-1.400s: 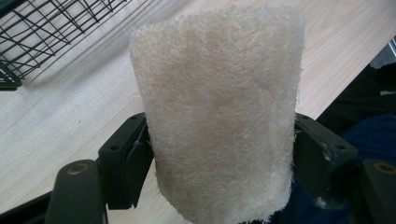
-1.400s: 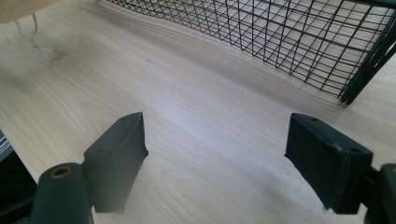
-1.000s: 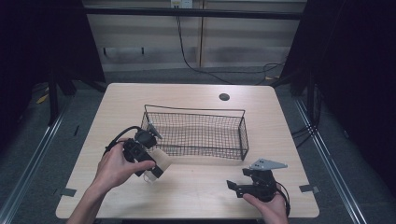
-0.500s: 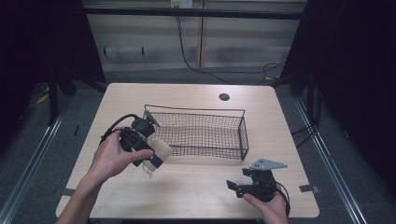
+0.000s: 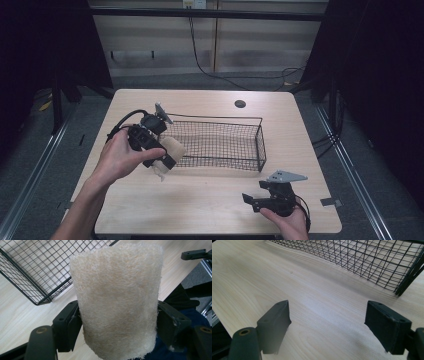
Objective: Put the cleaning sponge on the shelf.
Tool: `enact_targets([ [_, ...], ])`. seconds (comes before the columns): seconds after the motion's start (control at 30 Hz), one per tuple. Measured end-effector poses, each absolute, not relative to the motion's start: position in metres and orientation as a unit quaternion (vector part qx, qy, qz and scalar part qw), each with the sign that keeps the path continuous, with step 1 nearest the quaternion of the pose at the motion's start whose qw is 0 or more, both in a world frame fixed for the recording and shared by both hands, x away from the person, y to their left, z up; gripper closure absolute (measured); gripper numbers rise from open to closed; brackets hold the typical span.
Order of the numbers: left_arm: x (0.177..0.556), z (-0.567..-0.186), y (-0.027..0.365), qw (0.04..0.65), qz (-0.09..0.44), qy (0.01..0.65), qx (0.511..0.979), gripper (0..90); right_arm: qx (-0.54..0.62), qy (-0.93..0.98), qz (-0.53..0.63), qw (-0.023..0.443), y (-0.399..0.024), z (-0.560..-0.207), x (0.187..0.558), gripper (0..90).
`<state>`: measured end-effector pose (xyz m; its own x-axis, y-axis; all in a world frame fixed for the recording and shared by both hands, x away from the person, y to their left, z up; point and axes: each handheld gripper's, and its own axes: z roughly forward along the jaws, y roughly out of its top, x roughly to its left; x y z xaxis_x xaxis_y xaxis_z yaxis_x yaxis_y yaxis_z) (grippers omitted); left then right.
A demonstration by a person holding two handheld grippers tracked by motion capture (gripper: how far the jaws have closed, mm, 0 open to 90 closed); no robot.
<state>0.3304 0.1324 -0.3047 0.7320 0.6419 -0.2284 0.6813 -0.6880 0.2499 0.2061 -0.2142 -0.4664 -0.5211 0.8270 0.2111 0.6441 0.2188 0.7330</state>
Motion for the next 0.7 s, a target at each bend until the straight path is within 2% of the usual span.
enact_targets([
  [0.3, 0.338, -0.288, 0.126, 0.168, -0.058, 0.357, 0.917, 27.4, 0.478, 0.771, 0.406, 0.113, -0.215, -0.466, 0.206, 19.7],
  [0.5, 0.346, -0.278, 0.127, 0.178, -0.039, 0.401, 0.898, 27.4, 0.477, 0.771, 0.406, 0.112, -0.214, -0.467, 0.205, 19.7],
  [0.7, 0.356, -0.276, 0.125, 0.179, -0.05, 0.407, 0.894, 27.4, 0.477, 0.771, 0.407, 0.113, -0.215, -0.466, 0.205, 19.6],
])
